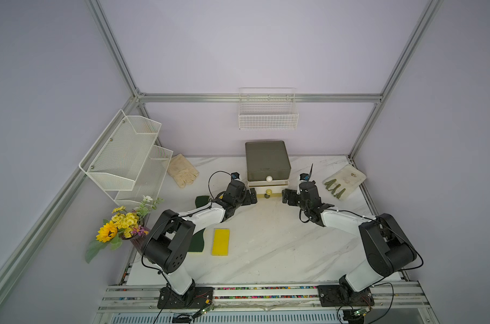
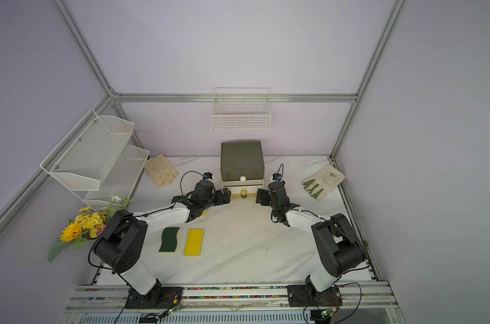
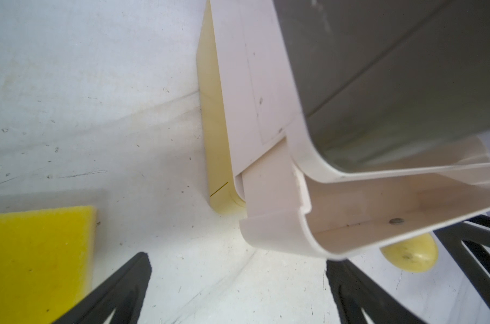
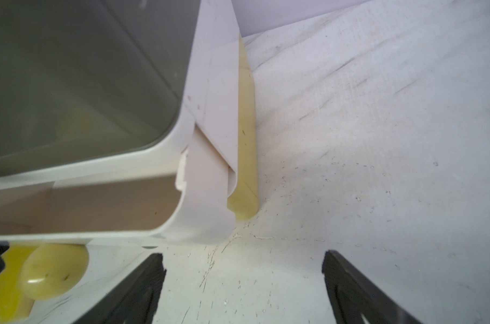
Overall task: Take the sponge out of the drawer
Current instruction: Close the drawer in the storage box.
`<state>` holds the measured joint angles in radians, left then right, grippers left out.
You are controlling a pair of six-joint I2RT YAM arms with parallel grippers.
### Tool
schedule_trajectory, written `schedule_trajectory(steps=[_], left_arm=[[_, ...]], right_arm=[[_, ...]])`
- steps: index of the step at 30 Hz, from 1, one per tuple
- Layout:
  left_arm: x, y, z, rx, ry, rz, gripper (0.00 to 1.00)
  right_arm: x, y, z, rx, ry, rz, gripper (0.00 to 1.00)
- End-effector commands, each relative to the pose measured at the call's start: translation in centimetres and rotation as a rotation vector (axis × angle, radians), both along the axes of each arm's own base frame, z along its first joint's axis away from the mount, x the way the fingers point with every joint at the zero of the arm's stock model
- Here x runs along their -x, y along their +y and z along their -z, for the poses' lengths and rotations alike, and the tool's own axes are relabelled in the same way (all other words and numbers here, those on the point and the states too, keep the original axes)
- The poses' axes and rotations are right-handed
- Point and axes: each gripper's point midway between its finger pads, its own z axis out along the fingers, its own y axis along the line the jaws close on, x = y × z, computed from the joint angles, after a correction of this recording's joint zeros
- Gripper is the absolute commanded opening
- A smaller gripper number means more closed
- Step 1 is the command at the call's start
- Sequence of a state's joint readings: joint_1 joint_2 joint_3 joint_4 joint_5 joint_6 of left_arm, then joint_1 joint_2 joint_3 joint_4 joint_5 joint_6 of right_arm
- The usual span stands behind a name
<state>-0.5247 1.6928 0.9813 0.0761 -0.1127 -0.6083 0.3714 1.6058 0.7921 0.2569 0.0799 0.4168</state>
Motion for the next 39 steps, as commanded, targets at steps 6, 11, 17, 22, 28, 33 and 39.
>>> schedule_trajectory(steps=[6, 11, 17, 22, 28, 33, 39], left_arm=[[-1.5, 0.6, -2.4, 0.059, -0.111, -0.048, 1.00], [-1.9, 0.8, -2.3, 0.084, -0.122, -0.059, 1.00], [-2.4, 0.9, -2.4, 0.132, -0.136, -0.066, 1.00], [-2.8, 0.8, -2.2, 0.157, -0.135, -0.062, 1.00], [-2.9, 0.6, -2.1, 0.169, -0.136, -0.053, 1.00], [-2.8, 0.8, -2.1, 0.166, -0.136, -0.056, 1.00], [-2.9, 0.8, -2.1, 0.161, -0.131, -0.049, 1.00]], right_arm=[[-0.7, 0.1, -1.1, -0.193, -0.028, -0.016, 0.92], [-1.0, 0.2, -0.9, -0.252, -0.017, -0.026, 0.93], [-1.4, 0.6, -0.7, -0.323, 0.004, -0.042, 0.93], [-1.7, 0.3, -0.3, -0.365, 0.026, -0.036, 0.93], [-2.1, 0.4, 0.0, -0.401, 0.044, -0.042, 0.93], [-2.6, 0.3, 0.0, -0.435, 0.057, -0.042, 0.93], [-3.2, 0.3, 0.1, -0.468, 0.073, -0.042, 0.93]])
